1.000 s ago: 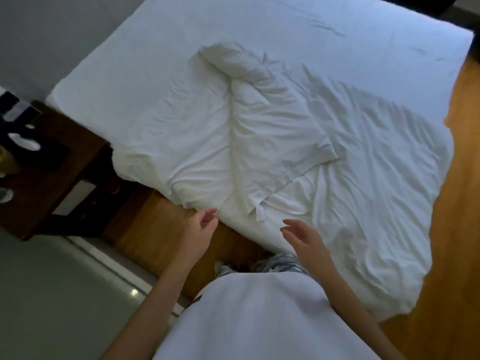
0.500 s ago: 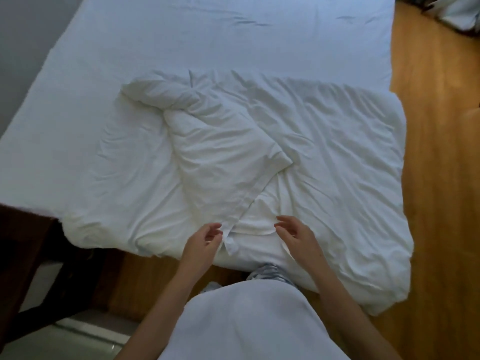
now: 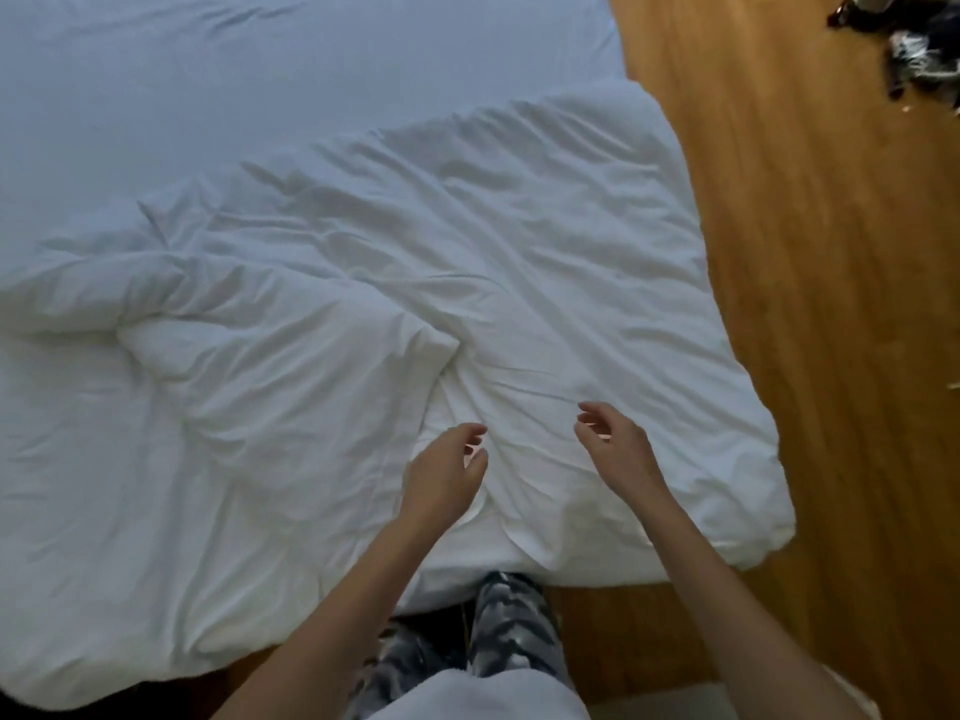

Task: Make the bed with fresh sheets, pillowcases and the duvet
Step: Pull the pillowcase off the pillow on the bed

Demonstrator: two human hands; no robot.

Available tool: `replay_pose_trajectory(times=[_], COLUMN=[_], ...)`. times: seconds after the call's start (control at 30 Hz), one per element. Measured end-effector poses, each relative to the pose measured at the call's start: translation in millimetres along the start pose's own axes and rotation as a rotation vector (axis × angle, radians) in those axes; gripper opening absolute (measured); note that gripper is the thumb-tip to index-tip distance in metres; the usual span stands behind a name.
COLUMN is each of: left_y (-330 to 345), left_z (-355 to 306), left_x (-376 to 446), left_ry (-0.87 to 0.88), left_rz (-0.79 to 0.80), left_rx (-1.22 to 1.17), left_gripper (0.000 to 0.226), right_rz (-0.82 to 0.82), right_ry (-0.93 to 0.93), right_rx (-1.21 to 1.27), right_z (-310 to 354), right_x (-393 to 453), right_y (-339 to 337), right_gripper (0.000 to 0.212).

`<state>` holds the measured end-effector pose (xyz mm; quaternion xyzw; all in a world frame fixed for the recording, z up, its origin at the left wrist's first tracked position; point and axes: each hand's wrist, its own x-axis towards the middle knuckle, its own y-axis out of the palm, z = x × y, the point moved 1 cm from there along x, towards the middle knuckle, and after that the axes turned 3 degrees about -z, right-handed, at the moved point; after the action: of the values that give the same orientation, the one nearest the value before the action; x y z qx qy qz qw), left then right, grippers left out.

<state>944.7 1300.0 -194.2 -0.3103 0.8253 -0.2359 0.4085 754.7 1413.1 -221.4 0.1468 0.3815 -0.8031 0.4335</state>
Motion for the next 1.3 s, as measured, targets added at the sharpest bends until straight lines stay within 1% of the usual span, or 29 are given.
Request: replay_pose_trajectory(times=[0.13,0.23,0.3,0.43,0.5,0.57,0.63,0.7,0.77,0.83,0.87,1.0,1.07,1.13,1.23,1.3], left_y=[54.6,97.5,125.4,170.6,186.5,196.7,202.0,204.5,208.0,213.2,216.1,220.1,215.9,208.8,194.0,180.2], left_z=[-17.7,-27.8,-30.6,-29.9,-27.1,-20.3,-11.3,-2.9,4.8,10.5,12.7,16.5,15.7,15.1,15.5,13.0], left_x=[48.9,71.8,82.6,98.2,101.6,103.4,105.3,108.8,111.7,113.2,113.8,114.3,111.5,106.7,93.9,81.6], left_ry=[0.218,0.359,0.429,0.472,0.442,0.4,0.381,0.376,0.38,0.387,0.385,0.386,0.391,0.406,0.407,0.334], left_rz=[0.133,0.213,0.256,0.307,0.317,0.339,0.358,0.372,0.385,0.383,0.379,0.359,0.349,0.348,0.375,0.388], left_rx=[0.3,0.526,0.621,0.742,0.805,0.835,0.841,0.834,0.841,0.862,0.866,0.872,0.843,0.827,0.758,0.579], left_gripper=[0.049,0.058,0.061,0.063,0.063,0.064,0.066,0.069,0.071,0.073,0.074,0.074,0.071,0.069,0.067,0.067], right_rz=[-0.198,-0.292,-0.353,-0.451,-0.496,-0.537,-0.496,-0.369,-0.248,-0.183,-0.179,-0.3,-0.316,-0.381,-0.543,-0.574], right_ry=[0.08,0.163,0.199,0.247,0.228,0.245,0.286,0.314,0.335,0.352,0.361,0.408,0.425,0.407,0.305,0.217], right_rx=[-0.093,-0.223,-0.303,-0.379,-0.398,-0.361,-0.281,-0.156,0.031,0.192,0.214,0.111,0.075,-0.045,-0.15,-0.177], right_z=[-67.6,-120.8,-153.8,-206.5,-223.4,-234.2,-247.6,-261.2,-272.6,-280.1,-284.2,-291.7,-287.1,-270.9,-235.8,-207.7], right_x=[40.0,54.3,60.9,75.2,84.3,97.5,114.7,133.9,148.8,159.3,163.2,169.7,167.5,156.7,120.4,87.4], right_y=[-16.7,-31.8,-44.1,-65.4,-75.4,-87.3,-98.1,-104.3,-106.8,-108.8,-108.9,-102.3,-96.6,-93.5,-82.6,-63.4], right_gripper=[0.043,0.056,0.066,0.084,0.092,0.101,0.11,0.118,0.124,0.119,0.113,0.086,0.081,0.075,0.059,0.044])
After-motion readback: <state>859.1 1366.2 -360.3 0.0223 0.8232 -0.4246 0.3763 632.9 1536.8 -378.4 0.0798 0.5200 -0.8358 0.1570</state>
